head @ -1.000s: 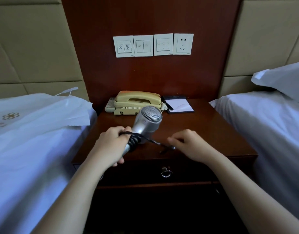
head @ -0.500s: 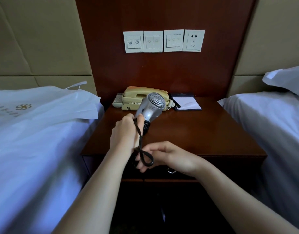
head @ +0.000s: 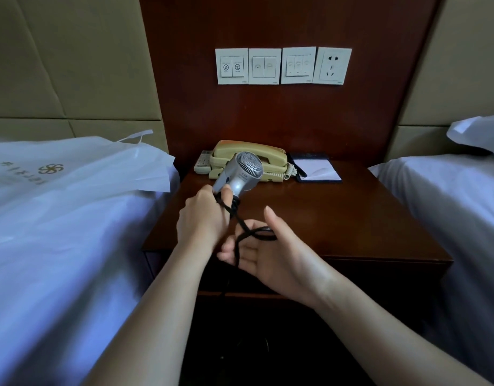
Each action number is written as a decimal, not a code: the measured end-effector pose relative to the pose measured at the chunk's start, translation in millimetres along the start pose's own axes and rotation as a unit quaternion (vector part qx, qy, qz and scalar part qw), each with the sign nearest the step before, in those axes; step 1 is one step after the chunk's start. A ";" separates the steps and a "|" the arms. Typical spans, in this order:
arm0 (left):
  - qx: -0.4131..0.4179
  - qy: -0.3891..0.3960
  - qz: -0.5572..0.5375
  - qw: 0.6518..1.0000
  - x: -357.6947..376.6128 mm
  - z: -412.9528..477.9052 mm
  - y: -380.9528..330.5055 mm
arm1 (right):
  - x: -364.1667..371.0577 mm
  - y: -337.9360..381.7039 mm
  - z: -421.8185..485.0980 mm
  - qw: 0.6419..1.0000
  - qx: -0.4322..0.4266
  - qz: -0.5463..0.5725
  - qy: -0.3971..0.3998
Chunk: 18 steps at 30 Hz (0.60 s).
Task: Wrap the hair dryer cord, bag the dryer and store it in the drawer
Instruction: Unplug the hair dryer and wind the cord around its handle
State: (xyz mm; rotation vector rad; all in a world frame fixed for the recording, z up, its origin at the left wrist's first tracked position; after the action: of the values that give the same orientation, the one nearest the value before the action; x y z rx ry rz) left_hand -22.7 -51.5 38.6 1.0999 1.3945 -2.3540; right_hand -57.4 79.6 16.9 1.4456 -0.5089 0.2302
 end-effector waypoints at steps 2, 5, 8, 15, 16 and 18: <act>-0.013 -0.013 0.019 1.000 -6.7 1.4 3.4 | -4.0 2.2 2.9 0.999 -0.003 0.007 -0.047; -0.033 -0.031 0.031 0.998 -17.6 2.9 14.5 | -15.9 13.7 0.4 0.982 -0.041 -0.114 -0.142; -0.045 -0.022 0.032 0.998 -24.5 3.2 28.3 | -21.5 34.7 -9.4 0.936 -0.127 -0.230 -0.235; 0.004 0.003 0.080 0.997 -36.8 0.1 30.2 | -41.5 90.7 -23.6 0.798 -0.248 -0.447 -0.320; 0.019 0.011 0.086 0.996 -37.6 -1.4 27.5 | -47.5 96.8 -24.1 0.784 -0.251 -0.461 -0.333; 0.049 0.039 0.083 0.995 -38.0 -4.4 20.9 | -59.6 107.2 -24.4 0.764 -0.251 -0.478 -0.354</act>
State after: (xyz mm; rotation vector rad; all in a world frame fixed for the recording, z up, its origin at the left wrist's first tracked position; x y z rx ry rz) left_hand 16.8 -66.5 49.1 1.2933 1.1715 -2.3036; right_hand -152.8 126.1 83.1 1.0466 -0.3204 -1.2366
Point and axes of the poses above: each hand's wrist, its own z-axis towards the middle knuckle, its own x-axis out of the palm, y = z × x, the point moved 4 cm from there along z, towards the middle knuckle, and after that the axes turned 3 degrees about -z, right-handed, at the moved point
